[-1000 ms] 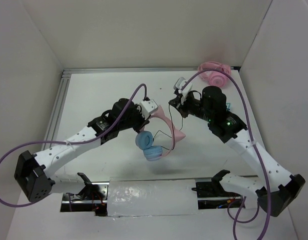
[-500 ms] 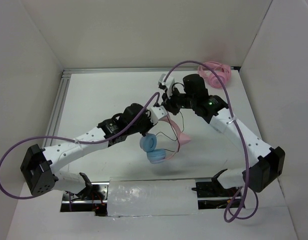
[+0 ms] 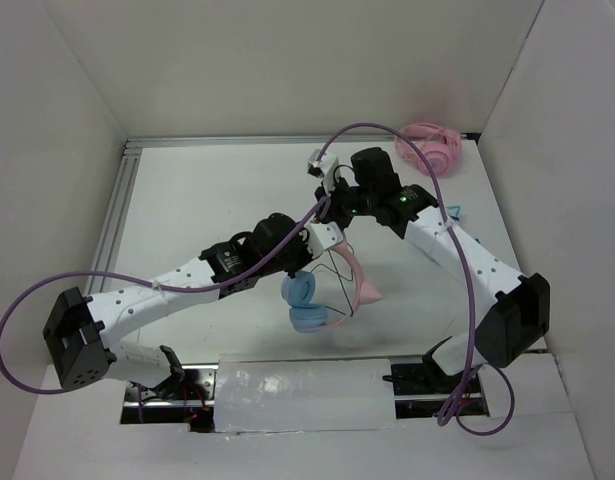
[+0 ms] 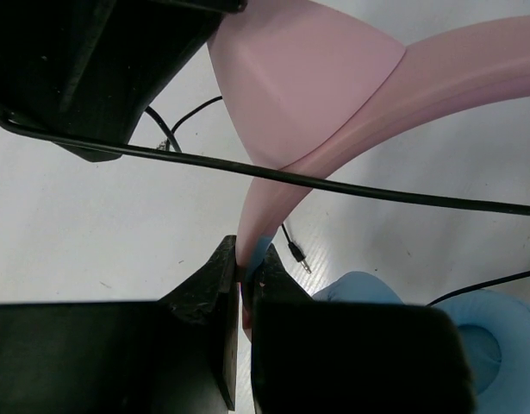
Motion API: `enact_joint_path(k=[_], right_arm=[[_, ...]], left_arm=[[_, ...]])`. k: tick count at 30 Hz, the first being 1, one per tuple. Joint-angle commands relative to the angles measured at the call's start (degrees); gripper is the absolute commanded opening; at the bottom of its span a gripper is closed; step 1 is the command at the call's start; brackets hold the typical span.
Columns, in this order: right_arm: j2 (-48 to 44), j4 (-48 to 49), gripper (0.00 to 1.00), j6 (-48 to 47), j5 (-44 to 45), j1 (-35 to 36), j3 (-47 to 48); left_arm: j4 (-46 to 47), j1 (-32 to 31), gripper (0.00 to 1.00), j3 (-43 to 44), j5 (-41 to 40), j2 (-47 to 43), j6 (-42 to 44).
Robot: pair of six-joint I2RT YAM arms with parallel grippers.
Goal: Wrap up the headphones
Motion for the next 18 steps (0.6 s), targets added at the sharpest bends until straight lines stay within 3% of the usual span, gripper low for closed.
enact_joint_path(k=[1, 8, 18], right_arm=[[1.5, 10.4, 0.07, 2.2, 7.0, -1.8, 0.8], [3.3, 15.1, 0.16, 4.1, -0.3, -5.5, -2.6], [2.3, 21.7, 0.16, 2.3, -15.7, -7.5, -7.6]], left_arm=[[1.9, -2.8, 0.0, 3.4, 7.1, -2.7, 0.7], [0.5, -3.7, 0.0, 5.0, 3.2, -8.5, -0.4], [-3.5, -3.8, 0.0, 14.5, 2.2, -10.8, 1.0]])
